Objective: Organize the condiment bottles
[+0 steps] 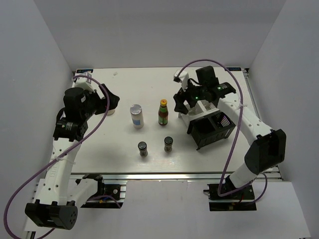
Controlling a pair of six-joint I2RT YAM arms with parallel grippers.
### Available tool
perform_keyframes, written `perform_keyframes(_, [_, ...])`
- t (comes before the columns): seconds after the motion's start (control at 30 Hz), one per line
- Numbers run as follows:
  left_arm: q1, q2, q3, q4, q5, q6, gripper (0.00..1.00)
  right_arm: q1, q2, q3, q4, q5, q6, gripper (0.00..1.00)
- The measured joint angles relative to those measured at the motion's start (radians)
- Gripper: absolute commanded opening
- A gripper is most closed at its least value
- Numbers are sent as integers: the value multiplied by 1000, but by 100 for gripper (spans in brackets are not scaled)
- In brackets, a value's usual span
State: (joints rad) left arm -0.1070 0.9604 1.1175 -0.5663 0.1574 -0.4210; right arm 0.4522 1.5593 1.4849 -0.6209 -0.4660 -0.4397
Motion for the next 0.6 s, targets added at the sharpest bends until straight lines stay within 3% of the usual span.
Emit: perform_keyframes(0.6, [0, 37, -51, 3, 54, -8, 98, 88, 183, 19, 81, 24, 12, 89])
